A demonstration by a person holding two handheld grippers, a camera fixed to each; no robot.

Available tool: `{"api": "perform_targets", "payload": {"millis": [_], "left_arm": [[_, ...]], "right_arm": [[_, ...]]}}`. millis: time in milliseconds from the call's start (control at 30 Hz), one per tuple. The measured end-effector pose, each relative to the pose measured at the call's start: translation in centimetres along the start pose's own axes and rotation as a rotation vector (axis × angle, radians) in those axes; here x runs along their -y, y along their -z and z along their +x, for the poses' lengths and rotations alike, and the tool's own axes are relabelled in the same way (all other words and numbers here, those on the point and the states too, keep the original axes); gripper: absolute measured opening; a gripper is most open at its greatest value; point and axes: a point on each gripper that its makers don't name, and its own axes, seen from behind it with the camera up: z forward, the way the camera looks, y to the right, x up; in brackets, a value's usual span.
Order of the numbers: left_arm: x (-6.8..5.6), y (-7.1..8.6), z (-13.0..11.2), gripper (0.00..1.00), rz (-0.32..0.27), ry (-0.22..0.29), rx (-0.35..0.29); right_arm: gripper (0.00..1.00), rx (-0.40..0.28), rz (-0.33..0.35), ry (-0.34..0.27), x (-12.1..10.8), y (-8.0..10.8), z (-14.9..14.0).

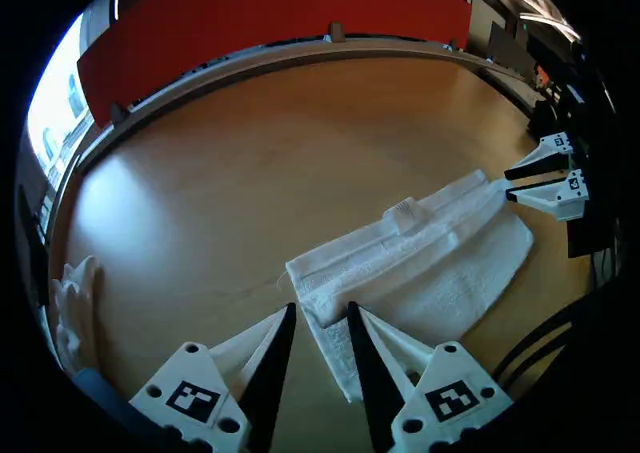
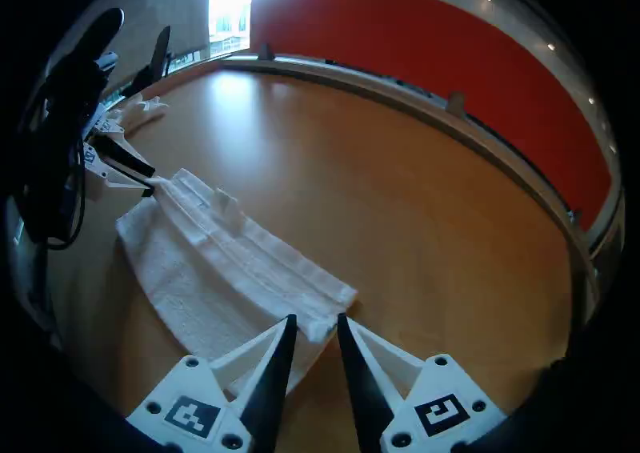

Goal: Fold towel

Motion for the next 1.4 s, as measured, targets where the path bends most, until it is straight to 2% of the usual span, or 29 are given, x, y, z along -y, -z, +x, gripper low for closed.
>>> {"api": "perform_targets", "payload": {"millis": [100, 233, 300, 633, 800, 833, 900, 967, 1033, 1400], "left_arm": [[0.4, -0.1, 0.2, 0.53, 0.011, -0.006, -0.001], [1.0, -0.1, 0.5, 0.56, 0.029, -0.010, -0.004], [1.3, 0.0, 0.7, 0.61, 0.038, -0.009, -0.008], [2.2, 0.8, 1.5, 0.64, 0.060, -0.007, -0.027], [2.3, 1.5, 1.5, 0.69, 0.054, -0.001, -0.034], [2.3, 1.6, 1.5, 0.70, 0.053, 0.000, -0.036], [2.3, 1.8, 1.4, 0.72, 0.049, 0.003, -0.040], [2.2, 2.1, 1.2, 0.83, 0.042, 0.005, -0.045], [1.9, 2.4, 0.9, 0.93, 0.029, 0.008, -0.049], [0.8, 4.0, -1.6, 0.93, 0.007, 0.051, -0.052]], "right_arm": [[0.45, 0.000, -0.010, -0.001, -0.3, -0.1, 0.2], [0.61, 0.002, -0.019, -0.016, -0.5, -0.2, 0.4], [0.63, -0.002, -0.025, -0.027, -0.7, -0.2, 0.6], [0.66, -0.030, -0.056, -0.049, -1.4, 0.1, 1.5], [0.69, -0.045, -0.058, -0.053, -1.4, 0.4, 2.0], [0.71, -0.046, -0.058, -0.054, -1.3, 0.5, 2.0], [0.88, -0.049, -0.056, -0.055, -1.1, 0.7, 2.0], [0.96, -0.051, -0.049, -0.054, -0.8, 0.8, 1.9], [0.96, -0.052, -0.047, -0.055, -0.5, 1.0, 1.7], [0.96, -0.044, -0.035, -0.077, 0.9, 2.5, 0.0]]}}
